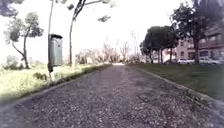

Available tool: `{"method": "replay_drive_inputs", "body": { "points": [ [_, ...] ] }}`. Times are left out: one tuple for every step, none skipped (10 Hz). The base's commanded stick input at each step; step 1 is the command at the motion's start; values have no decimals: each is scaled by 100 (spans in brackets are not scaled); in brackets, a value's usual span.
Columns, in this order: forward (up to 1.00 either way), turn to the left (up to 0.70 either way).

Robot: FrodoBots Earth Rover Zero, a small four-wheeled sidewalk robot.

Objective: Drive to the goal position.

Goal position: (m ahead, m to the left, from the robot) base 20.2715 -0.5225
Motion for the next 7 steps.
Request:
{"method": "replay_drive_inputs", "body": {
  "points": [
    [70,0],
    [70,0],
    [70,0],
    [70,0],
    [70,0],
    [70,0],
    [70,0]
  ]
}}
